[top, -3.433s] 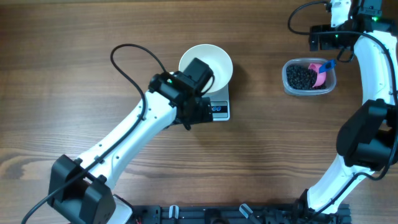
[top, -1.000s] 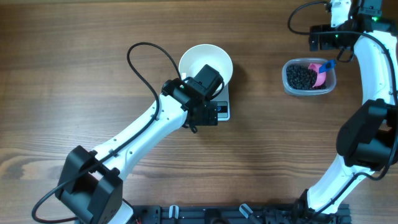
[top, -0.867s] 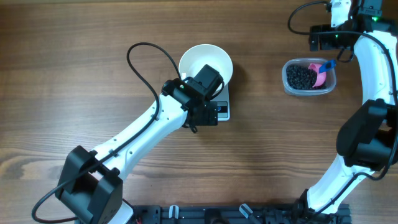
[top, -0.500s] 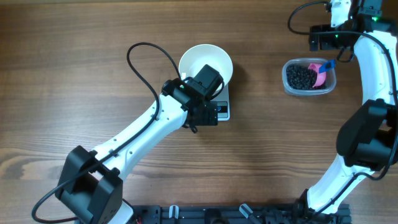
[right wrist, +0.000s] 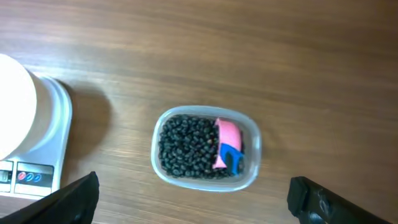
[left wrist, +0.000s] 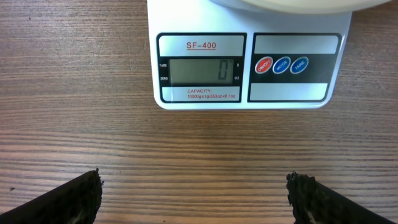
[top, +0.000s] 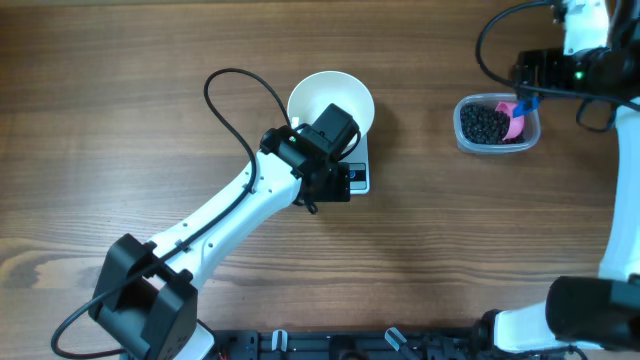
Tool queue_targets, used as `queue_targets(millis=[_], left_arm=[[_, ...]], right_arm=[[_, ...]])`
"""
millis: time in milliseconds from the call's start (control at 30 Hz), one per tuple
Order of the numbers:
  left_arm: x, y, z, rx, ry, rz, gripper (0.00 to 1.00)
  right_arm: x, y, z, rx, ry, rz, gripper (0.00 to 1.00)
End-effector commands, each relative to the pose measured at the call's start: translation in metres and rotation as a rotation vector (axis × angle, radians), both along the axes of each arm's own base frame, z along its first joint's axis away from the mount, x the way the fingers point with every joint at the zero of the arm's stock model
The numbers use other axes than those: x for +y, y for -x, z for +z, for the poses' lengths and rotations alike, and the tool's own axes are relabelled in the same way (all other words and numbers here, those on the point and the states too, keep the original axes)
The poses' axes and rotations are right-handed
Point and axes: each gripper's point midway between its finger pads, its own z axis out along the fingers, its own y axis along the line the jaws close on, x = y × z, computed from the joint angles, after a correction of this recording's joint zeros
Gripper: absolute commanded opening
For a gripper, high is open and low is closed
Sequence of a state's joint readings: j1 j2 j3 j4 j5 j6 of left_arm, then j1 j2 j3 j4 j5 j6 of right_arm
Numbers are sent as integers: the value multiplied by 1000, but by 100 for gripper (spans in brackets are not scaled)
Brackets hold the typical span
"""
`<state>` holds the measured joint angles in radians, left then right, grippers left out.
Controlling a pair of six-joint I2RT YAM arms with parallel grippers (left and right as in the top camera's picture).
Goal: Scoop item into bowl and weigh 150g on scale
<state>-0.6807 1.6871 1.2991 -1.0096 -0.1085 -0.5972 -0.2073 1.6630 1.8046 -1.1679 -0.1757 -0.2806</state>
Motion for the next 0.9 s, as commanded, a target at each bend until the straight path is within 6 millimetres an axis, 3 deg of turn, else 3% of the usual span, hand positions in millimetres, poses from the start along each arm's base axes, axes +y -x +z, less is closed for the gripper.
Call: queue_targets(millis=[0, 167, 300, 367, 433, 500, 567, 600, 800, 867], left_arm=[[4, 0, -4, -1, -21, 19, 100], [4, 0, -4, -1, -22, 19, 100], [4, 0, -4, -1, -21, 19, 100], [4, 0, -4, -1, -21, 19, 100], [4, 0, -4, -1, -21, 19, 100], [4, 0, -4, -1, -21, 19, 100], [4, 0, -4, -1, -21, 19, 100], [4, 0, -4, -1, -22, 19, 100], [4, 0, -4, -1, -21, 19, 100], [4, 0, -4, -1, -21, 19, 100]], right_arm=[[-18, -2, -58, 157, 24, -69, 100], [-28, -8, -114, 295, 19, -29, 100], [-31, -10, -141, 358, 11, -34, 100], [-44, -9, -151, 392, 59, -92, 99], [-46, -16, -154, 372, 61, -98, 95], [-46, -24, -153, 338, 59, -96, 74], [-33, -29, -151, 313, -8, -53, 54], [-31, -33, -150, 298, -16, -48, 49], [-42, -35, -150, 291, 41, -72, 44], [-42, -34, -150, 294, 39, -71, 38]])
